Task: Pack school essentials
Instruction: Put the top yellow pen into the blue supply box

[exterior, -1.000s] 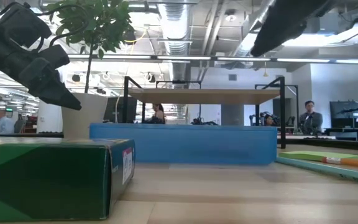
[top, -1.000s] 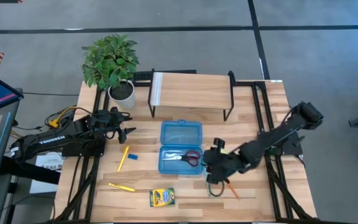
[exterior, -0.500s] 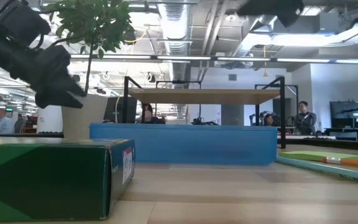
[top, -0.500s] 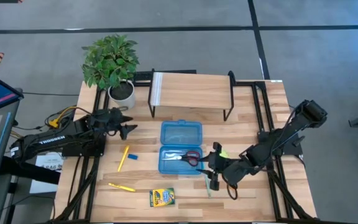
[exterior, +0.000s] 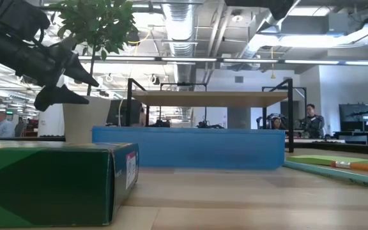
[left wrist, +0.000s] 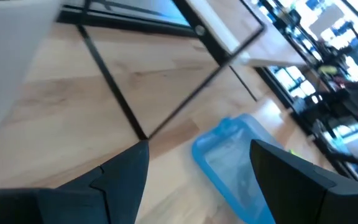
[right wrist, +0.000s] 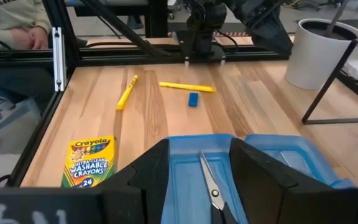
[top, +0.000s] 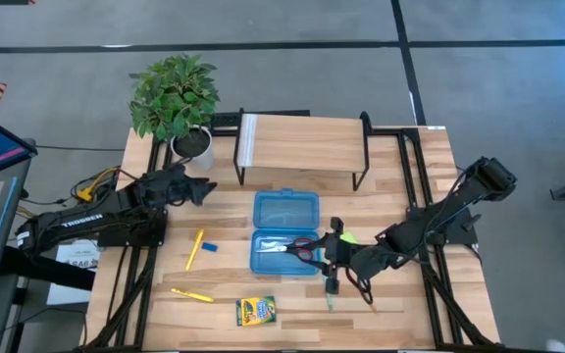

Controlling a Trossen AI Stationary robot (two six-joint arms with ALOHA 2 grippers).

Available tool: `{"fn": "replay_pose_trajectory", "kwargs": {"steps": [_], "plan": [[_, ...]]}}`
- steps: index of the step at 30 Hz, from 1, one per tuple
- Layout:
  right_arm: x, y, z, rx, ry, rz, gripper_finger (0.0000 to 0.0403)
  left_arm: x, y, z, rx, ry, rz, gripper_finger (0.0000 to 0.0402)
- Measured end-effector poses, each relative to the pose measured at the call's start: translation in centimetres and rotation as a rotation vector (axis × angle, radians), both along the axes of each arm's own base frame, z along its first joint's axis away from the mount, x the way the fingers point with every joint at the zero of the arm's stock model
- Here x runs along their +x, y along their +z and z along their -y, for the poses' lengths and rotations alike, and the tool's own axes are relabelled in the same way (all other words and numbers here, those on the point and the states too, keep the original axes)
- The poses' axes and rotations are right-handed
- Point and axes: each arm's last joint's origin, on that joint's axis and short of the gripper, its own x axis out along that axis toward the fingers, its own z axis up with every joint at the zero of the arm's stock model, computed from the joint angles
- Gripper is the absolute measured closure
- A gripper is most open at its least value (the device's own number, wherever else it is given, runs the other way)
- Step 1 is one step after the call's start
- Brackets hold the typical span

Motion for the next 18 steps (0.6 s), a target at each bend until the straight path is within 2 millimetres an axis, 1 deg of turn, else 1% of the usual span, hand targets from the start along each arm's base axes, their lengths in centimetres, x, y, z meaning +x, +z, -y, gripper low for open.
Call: {"fn": "replay_pose_trajectory", "kwargs": {"steps": [5,7,9,11,13,18], "plan": [[0.0,0.0,0.0,-0.022,0.008,0.0,0.022,0.0,0.1,-0.1,0.013,0.03,0.004,0.0134],[0.1,0.0,0.1,-0.029,0.006,-0.001,0.0222,-0.1,-0.1,-0.1,0.034,0.029,-0.033,0.0134],[0.1,0.1,0.2,-0.044,0.011,0.001,0.0224,-0.3,-0.6,0.0,0.025,0.025,-0.085,0.0134],[0.2,0.1,0.1,-0.066,0.017,0.005,0.0225,-0.3,-0.7,0.1,0.017,-0.002,-0.101,0.0134],[0.3,0.2,0.3,-0.09,0.018,0.01,0.0225,-0.1,-0.4,0.2,0.027,-0.079,-0.066,0.0134],[0.6,0.2,1.0,-0.145,0.01,0.002,0.0223,0.6,1.1,0.5,0.072,-0.229,0.097,0.0134]]}}
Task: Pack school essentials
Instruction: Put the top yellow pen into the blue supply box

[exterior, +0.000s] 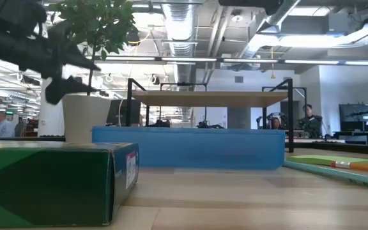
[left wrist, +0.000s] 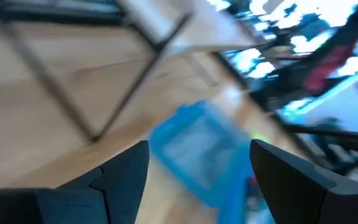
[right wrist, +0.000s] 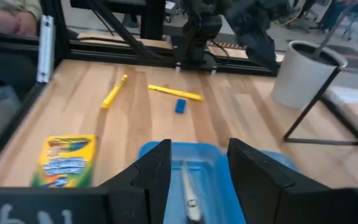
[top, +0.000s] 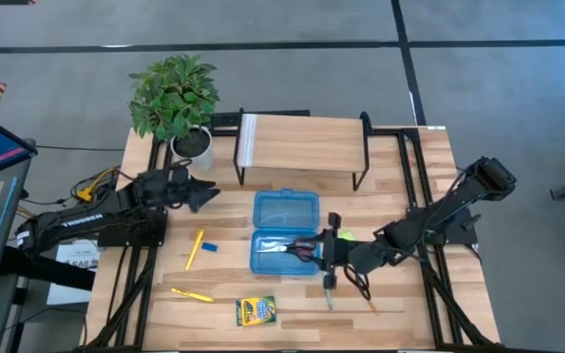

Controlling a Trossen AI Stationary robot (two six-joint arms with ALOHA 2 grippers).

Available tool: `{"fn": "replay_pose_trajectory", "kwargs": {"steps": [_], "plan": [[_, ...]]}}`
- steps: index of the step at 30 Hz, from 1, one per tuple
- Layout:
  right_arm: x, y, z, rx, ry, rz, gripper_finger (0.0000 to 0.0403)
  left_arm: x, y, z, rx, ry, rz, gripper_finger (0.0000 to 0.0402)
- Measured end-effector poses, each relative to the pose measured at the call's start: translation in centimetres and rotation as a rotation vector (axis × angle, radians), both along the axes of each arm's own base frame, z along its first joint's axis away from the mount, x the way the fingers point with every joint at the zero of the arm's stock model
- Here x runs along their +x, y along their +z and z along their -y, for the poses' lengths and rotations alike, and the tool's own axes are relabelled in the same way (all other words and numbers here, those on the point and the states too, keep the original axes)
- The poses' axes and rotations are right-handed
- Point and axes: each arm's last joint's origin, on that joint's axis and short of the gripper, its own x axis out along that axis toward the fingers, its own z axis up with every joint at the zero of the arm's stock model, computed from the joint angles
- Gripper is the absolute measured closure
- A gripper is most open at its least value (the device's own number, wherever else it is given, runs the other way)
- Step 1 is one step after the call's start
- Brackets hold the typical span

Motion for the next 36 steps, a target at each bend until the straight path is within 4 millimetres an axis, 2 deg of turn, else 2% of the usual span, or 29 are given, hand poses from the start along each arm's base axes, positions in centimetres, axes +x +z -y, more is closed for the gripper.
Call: {"fn": "replay_pose_trajectory", "kwargs": {"steps": [3,6,8,13,18,22,27,36], "plan": [[0.3,0.0,0.6,-0.032,-0.013,-0.007,0.0225,0.1,0.9,0.1,0.071,-0.068,0.037,0.0134],[0.5,-0.1,1.2,-0.036,-0.021,-0.018,0.0227,0.0,3.3,0.3,0.092,-0.109,0.023,0.0134],[0.6,-0.2,1.4,-0.041,-0.025,-0.027,0.0227,-0.1,4.6,0.5,0.086,-0.11,-0.076,0.0134],[0.5,-0.4,1.4,-0.05,-0.025,-0.049,0.0225,0.1,6.3,1.0,0.04,-0.074,-0.38,0.0134],[0.3,-0.4,1.1,-0.032,-0.023,-0.048,0.0228,0.7,5.3,2.5,-0.05,-0.175,-0.551,0.0134],[0.2,-0.4,0.7,-0.004,-0.018,-0.044,0.0229,0.2,4.6,4.1,-0.08,-0.189,-0.637,0.0134],[-0.1,-0.4,0.2,0.02,-0.01,-0.039,0.0228,-0.5,4.3,6.2,-0.068,-0.138,-0.636,0.0134],[0.0,-0.4,0.3,0.051,-0.023,-0.027,0.0232,-0.8,2.6,9.7,-0.07,-0.154,-0.619,0.0134]]}}
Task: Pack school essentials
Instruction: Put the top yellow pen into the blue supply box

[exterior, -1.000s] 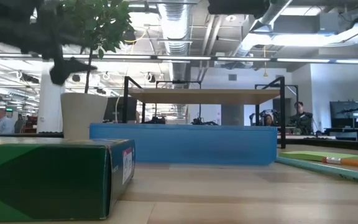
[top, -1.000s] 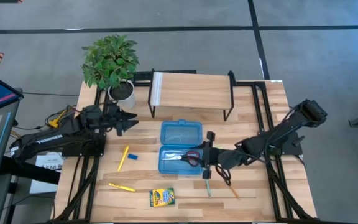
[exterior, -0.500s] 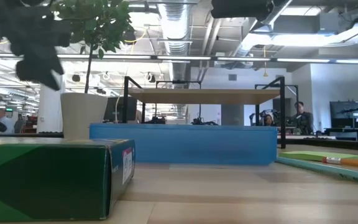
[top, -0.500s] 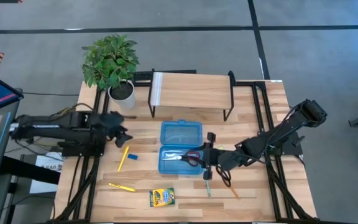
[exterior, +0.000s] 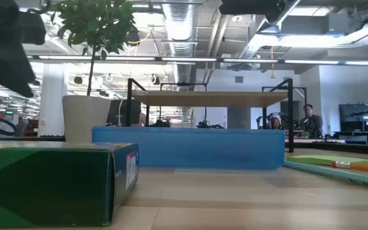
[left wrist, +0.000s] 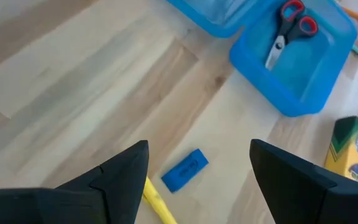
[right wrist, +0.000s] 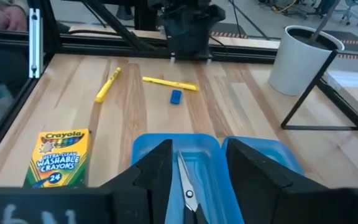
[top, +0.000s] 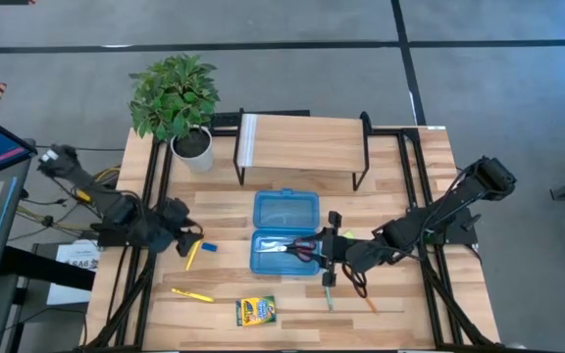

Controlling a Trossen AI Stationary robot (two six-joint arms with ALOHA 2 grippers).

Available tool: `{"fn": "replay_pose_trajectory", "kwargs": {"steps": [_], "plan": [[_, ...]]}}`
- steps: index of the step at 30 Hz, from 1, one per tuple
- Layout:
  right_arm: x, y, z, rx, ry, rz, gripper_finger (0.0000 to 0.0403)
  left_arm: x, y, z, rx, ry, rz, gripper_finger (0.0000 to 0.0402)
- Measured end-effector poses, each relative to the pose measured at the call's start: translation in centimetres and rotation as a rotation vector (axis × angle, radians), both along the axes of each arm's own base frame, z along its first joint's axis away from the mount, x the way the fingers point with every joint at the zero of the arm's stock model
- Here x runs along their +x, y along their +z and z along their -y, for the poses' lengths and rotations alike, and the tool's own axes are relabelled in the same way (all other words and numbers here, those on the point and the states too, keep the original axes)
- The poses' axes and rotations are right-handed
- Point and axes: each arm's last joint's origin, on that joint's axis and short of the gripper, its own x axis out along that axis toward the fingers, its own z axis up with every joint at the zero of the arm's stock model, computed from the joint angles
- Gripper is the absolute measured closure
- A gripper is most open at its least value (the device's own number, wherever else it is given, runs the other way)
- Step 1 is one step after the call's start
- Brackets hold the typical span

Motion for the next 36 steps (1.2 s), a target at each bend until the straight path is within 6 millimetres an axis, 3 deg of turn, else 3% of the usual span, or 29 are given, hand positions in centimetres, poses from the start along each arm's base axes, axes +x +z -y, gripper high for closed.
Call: {"fn": "replay_pose_trajectory", "kwargs": {"steps": [6,23,36], "plan": [[0.1,0.2,-0.1,0.012,0.0,0.023,0.0231,-0.1,-1.2,1.5,0.004,0.011,-0.088,0.0134],[0.2,0.2,0.2,0.0,-0.006,0.02,0.0235,1.2,-5.3,3.4,0.045,0.123,-0.436,0.0134],[0.2,0.2,0.2,-0.015,-0.003,0.018,0.0241,2.5,-7.3,4.7,0.061,0.089,-0.483,0.0137]]}}
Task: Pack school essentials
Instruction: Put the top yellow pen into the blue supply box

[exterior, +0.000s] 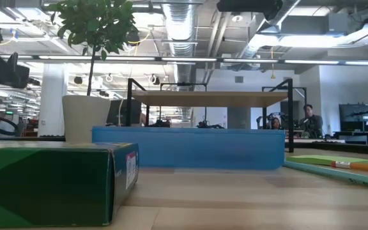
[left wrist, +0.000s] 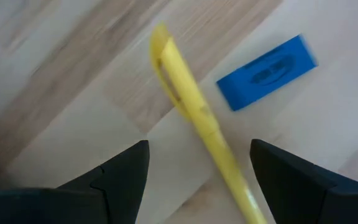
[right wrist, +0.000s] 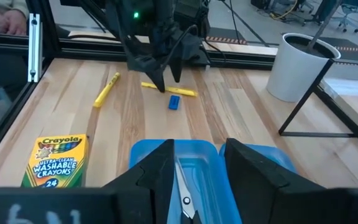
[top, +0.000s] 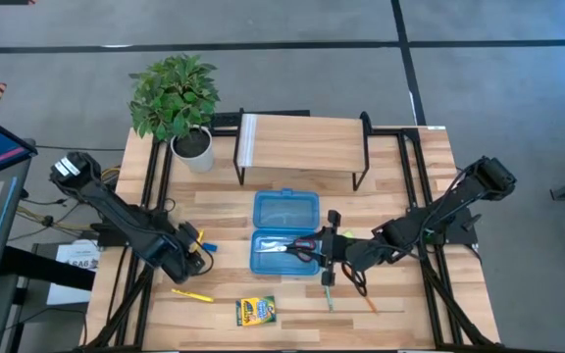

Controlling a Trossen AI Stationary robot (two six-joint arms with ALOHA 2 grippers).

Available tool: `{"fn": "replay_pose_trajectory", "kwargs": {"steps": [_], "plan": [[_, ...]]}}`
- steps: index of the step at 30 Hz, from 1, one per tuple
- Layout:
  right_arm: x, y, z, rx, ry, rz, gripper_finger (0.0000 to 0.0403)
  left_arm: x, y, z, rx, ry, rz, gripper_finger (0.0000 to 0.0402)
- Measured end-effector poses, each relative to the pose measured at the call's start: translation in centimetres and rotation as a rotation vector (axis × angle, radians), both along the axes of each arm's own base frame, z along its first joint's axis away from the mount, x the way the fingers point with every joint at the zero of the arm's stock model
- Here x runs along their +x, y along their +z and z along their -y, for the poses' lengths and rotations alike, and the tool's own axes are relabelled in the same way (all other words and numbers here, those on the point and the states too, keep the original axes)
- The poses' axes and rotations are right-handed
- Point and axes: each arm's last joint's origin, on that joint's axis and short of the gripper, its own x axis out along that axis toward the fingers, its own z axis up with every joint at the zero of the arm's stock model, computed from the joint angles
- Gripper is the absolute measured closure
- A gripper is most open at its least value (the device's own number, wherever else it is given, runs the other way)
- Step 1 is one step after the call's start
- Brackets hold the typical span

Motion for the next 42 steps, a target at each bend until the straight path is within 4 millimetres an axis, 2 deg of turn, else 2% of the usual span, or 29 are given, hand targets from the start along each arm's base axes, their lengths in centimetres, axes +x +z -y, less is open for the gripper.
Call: {"fn": "replay_pose_trajectory", "kwargs": {"steps": [5,21,26,33,37,42], "plan": [[0.0,0.0,0.0,0.004,-0.003,0.001,0.0241,0.3,-0.7,0.4,0.008,0.01,-0.034,0.018],[0.1,0.0,0.2,0.007,-0.012,0.002,0.0242,1.0,0.0,0.7,-0.036,-0.022,0.01,0.0389],[0.1,0.0,0.2,0.007,-0.012,0.001,0.0241,0.8,1.2,0.1,-0.03,-0.035,0.001,0.0386],[0.0,-0.1,0.3,-0.008,-0.014,-0.011,0.0241,0.9,5.2,-0.9,0.093,-0.084,0.03,0.0384],[0.0,0.0,0.4,-0.038,-0.05,-0.005,0.0241,2.6,8.1,-1.0,0.15,-0.226,0.143,0.0389],[-0.9,1.3,0.8,-0.057,-0.062,0.015,0.0241,6.0,11.2,-1.7,0.161,-0.357,0.297,0.0397]]}}
